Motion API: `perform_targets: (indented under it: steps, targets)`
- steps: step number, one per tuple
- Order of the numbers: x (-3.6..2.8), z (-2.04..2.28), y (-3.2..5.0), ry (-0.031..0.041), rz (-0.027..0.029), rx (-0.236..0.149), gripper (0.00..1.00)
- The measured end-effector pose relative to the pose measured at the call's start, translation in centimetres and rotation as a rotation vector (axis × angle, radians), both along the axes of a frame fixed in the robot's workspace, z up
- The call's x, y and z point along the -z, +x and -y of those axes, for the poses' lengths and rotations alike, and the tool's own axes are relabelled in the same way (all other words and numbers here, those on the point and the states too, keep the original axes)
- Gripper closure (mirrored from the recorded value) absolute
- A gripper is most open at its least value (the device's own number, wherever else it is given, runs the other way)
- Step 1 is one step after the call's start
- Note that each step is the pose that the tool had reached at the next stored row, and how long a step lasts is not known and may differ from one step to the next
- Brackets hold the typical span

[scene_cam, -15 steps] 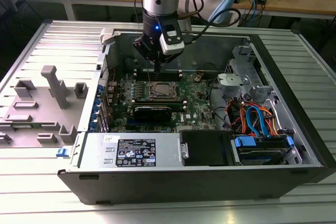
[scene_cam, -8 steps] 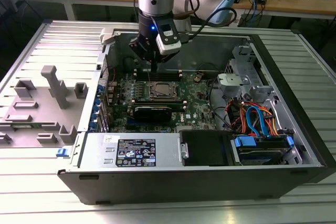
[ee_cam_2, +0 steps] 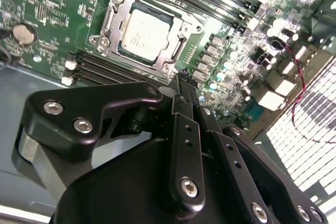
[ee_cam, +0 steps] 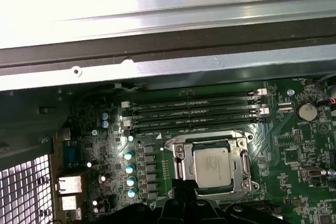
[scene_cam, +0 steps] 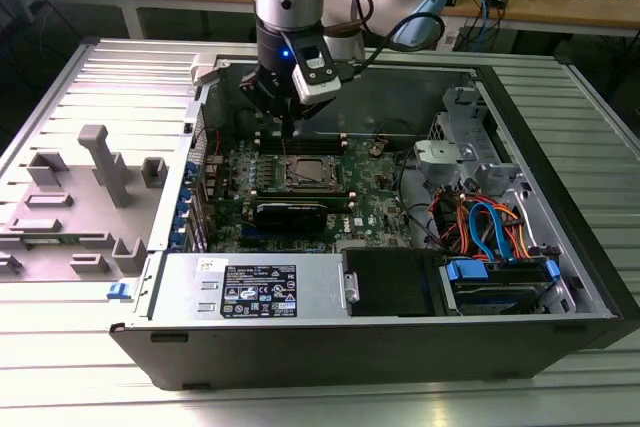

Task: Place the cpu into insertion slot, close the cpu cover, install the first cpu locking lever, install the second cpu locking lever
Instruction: 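Install the first cpu locking lever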

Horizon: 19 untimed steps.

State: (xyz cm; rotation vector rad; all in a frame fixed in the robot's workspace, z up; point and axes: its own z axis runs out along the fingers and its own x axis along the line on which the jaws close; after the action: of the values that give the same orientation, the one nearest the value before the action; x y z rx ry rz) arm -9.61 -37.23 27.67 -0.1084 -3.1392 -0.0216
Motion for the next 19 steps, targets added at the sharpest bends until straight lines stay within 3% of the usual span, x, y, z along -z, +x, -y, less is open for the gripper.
perform_targets:
  steps: [6, 10, 11, 12, 13, 14, 19]
  targets:
    - [0.08, 0.00, -1.50, 0.0002, 0.0050, -0.009, 0.89]
    - [0.14, -0.01, -1.94, 0.0002, 0.0091, -0.011, 0.89]
    - [0.15, 0.00, -1.98, -0.0001, 0.0142, -0.011, 0.89]
    - [0.17, 0.00, -2.04, 0.0000, 0.0262, -0.012, 0.89]
    - [0.18, 0.00, -2.11, 0.0000, 0.0342, -0.012, 0.89]
    - [0.19, 0.00, -2.19, 0.0000, 0.0392, -0.013, 0.89]
    - [0.29, 0.00, -2.49, 0.0012, 0.0407, -0.024, 0.89]
